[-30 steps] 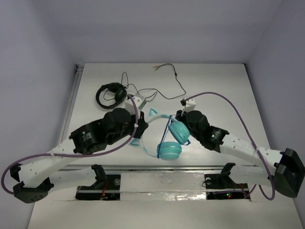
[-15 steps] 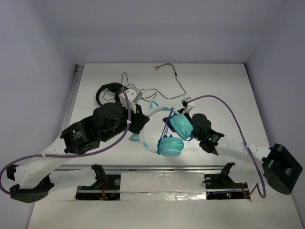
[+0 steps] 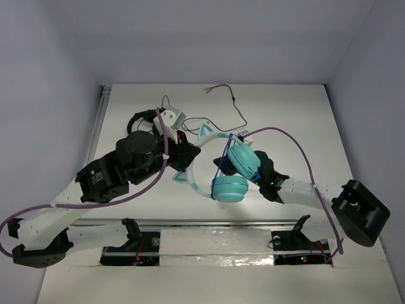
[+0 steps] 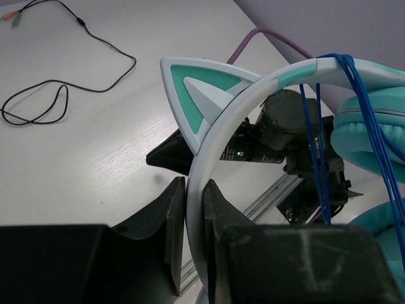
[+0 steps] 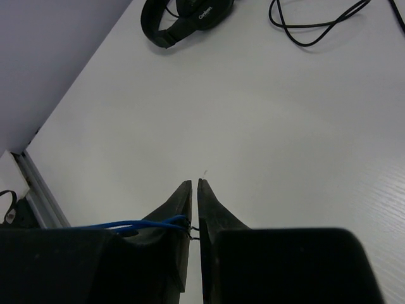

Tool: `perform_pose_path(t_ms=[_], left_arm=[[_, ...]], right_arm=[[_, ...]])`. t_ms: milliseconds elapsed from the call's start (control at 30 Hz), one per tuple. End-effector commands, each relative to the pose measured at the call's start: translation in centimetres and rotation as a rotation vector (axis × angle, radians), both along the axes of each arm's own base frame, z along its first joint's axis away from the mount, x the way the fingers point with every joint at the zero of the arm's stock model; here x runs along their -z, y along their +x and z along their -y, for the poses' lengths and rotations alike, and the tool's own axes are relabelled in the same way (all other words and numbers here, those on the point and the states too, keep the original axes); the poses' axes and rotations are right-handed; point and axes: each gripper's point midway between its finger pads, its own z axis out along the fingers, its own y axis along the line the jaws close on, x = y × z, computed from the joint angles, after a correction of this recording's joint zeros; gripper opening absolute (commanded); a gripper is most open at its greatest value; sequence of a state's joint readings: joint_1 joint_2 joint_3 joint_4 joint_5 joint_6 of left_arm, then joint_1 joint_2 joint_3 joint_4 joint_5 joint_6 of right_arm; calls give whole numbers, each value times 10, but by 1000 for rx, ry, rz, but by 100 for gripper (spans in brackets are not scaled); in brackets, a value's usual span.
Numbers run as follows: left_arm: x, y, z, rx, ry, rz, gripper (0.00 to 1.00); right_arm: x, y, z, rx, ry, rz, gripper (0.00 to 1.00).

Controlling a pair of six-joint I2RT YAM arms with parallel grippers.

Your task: Wrap the headphones

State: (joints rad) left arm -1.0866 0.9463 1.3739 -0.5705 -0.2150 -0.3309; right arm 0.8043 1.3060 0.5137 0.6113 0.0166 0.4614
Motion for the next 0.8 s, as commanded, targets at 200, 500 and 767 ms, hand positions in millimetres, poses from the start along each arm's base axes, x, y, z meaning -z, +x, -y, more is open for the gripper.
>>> perform_pose_path(t_ms=[200,500,767], left_arm=[[-93,6,6,-31,-278,110,0],[-89,32,-2,-188,-284,121,0],[-60,87,-30,-549,-228,130,0]], right_arm=[[-5,8,-11,11,119,-14,15],[6,-4,-5,28,209,-93,0],[7,-48,-14,-52,236,-201,0]])
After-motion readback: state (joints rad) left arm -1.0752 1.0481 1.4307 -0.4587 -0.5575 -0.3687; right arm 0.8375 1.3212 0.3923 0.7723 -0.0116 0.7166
